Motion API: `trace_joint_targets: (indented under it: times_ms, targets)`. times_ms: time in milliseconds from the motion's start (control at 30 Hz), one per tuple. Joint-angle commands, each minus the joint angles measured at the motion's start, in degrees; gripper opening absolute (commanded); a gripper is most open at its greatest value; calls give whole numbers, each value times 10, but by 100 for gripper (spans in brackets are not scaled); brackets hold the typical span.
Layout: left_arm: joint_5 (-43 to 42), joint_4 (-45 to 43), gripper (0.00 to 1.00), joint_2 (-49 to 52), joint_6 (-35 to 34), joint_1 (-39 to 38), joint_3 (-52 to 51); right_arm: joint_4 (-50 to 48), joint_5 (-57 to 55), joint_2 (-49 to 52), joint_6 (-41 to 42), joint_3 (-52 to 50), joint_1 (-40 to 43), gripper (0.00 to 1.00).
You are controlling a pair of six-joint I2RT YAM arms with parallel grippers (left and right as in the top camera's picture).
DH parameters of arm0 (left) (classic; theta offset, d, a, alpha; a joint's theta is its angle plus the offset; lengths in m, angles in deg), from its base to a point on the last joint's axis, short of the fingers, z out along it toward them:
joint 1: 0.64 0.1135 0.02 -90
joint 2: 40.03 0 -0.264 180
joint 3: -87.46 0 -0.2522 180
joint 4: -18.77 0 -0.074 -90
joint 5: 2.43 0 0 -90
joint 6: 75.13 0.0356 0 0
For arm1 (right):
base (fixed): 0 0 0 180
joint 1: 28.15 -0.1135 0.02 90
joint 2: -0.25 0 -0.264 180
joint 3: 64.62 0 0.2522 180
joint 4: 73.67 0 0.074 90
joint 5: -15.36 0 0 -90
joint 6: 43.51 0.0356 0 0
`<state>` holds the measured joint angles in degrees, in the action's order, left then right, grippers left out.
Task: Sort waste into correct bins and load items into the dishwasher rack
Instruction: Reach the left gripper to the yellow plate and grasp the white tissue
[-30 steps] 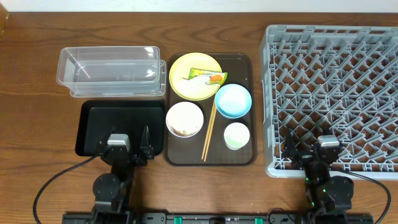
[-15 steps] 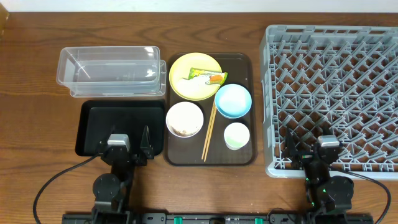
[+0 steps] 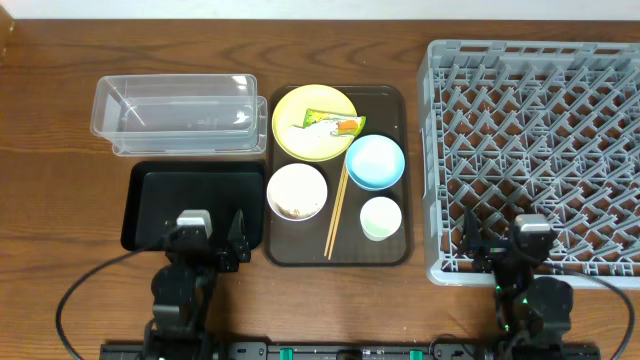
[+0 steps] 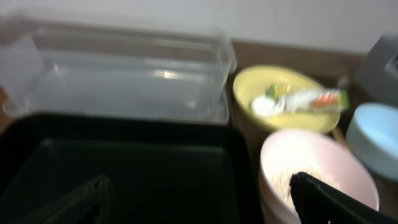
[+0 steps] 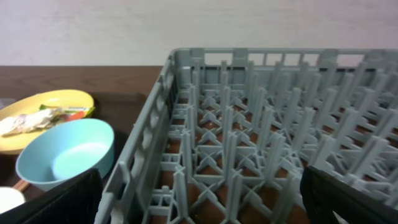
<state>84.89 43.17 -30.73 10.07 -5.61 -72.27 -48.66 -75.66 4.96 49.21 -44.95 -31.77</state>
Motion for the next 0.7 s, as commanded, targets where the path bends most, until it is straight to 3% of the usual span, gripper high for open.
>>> trace_joint_targets:
  times_ms: [0, 233, 433, 533, 667]
  targets:
    - [-6, 5, 93, 69, -9, 3, 73, 15, -22, 52, 11, 62, -9, 99]
    - [-8, 80, 93, 270, -8, 3, 238, 76, -26, 242, 11, 190, -9, 99]
    - [-41, 256, 93, 446, -8, 3, 412, 173, -26, 411, 9, 323, -9, 99]
    - [-42, 328, 93, 511, -9, 3, 484, 218, -29, 479, 9, 380, -9, 99]
    - [-62, 347, 94, 552, -9, 3, 532, 220, -19, 529, 11, 407, -9, 99]
